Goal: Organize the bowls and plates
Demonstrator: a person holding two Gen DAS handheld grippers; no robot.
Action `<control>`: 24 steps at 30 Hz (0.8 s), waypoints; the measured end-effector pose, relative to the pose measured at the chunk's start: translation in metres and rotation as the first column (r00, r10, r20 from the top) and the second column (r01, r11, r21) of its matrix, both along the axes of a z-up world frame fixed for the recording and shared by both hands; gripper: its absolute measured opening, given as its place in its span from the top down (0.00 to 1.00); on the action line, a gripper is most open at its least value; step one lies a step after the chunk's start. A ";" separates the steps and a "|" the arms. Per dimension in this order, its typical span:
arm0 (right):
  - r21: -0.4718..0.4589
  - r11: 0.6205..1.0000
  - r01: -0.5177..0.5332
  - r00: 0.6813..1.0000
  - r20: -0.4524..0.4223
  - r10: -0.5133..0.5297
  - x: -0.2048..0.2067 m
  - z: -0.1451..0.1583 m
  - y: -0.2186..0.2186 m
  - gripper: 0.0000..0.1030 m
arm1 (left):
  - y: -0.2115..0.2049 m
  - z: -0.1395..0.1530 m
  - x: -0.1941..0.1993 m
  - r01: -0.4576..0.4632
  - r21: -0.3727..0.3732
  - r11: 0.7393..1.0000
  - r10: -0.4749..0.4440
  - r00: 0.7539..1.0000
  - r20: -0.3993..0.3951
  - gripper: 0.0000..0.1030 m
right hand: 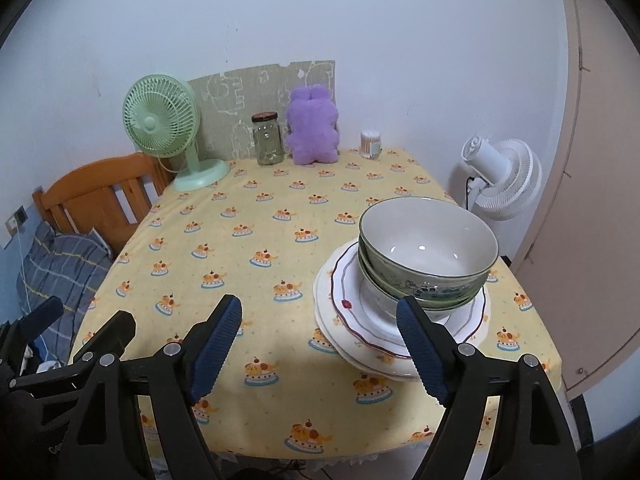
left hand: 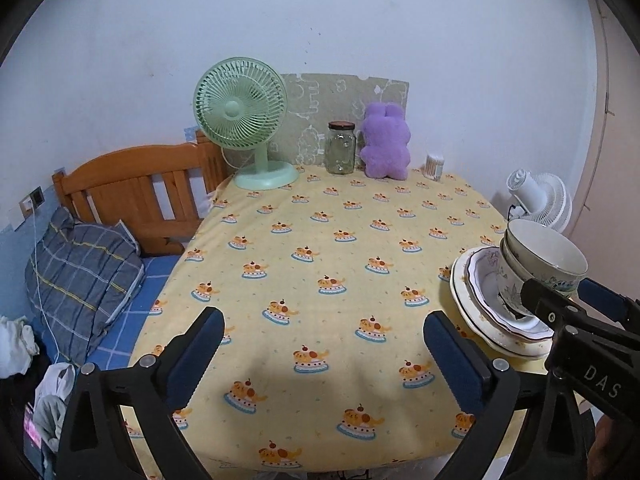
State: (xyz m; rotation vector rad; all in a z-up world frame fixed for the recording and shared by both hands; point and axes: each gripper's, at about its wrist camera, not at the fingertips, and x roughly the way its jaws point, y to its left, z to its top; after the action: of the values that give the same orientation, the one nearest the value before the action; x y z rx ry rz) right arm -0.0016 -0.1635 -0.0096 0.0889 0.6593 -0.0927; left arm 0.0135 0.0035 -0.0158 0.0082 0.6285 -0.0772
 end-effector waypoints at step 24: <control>-0.005 1.000 0.015 0.999 0.035 -0.015 -0.019 0.001 -0.004 0.17 | 0.000 -0.001 -0.015 -0.018 0.002 1.000 0.018 1.000 0.020 0.00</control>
State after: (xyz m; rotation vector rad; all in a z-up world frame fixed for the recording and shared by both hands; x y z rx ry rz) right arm -0.0207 -0.1676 -0.0091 0.0904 0.6234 -0.1073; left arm -0.0019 0.0040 -0.0163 0.0055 0.6086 -0.0594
